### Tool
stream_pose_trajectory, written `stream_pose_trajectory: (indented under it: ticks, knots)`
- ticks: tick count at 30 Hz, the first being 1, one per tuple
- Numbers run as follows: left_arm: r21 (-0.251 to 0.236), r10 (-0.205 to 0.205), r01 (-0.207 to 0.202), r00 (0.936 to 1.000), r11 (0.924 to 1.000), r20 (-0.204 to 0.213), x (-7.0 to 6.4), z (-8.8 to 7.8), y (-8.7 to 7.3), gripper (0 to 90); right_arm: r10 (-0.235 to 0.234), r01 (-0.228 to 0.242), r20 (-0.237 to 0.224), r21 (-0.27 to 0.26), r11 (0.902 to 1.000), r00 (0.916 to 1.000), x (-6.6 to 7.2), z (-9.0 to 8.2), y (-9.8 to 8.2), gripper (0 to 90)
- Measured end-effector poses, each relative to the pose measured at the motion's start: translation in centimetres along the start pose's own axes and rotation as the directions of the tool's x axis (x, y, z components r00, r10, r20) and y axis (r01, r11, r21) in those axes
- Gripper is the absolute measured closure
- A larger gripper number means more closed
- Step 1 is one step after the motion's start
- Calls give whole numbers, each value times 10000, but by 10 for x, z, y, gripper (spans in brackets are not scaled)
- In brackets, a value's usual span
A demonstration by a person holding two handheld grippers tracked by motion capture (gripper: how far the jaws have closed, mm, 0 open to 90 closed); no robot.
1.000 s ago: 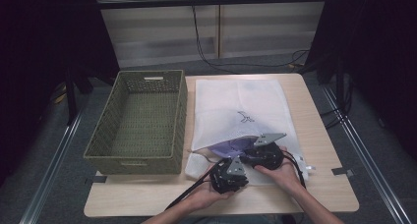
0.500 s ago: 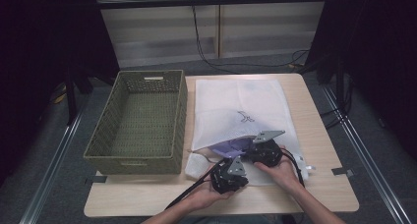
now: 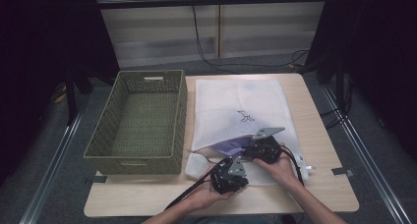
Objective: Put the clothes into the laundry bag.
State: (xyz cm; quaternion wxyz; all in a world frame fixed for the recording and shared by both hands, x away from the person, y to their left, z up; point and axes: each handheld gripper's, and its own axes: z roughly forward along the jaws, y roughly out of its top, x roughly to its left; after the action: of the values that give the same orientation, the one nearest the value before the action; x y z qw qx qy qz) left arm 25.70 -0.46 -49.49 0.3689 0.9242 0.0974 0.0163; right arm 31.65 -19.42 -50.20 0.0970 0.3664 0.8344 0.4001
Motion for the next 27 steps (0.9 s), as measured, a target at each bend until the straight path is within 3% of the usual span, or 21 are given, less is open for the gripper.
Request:
stream_pose_trajectory:
  ticks: [10, 11, 13, 27]
  knots:
    - [-12, -87, 87, 9999, 10000, 57, 0, 1, 0, 878, 57, -57, 297, -14, 10000, 9995, -4, 7, 4, 811]
    - [186, -8, 8, 10000, 9998, -17, 0, -1, 1, 878, 201, -200, 325, -17, 9998, 9993, -3, 8, 4, 808]
    - [-28, -39, 39, 10000, 10000, 32, 0, 1, 0, 878, 174, -173, 413, -26, 9998, 9990, -4, 9, 5, 807]
    - [70, 28, -28, 10000, 10000, 2, 0, 0, 0, 878, 462, -458, 1054, -60, 9989, 9934, -14, 19, 16, 781]
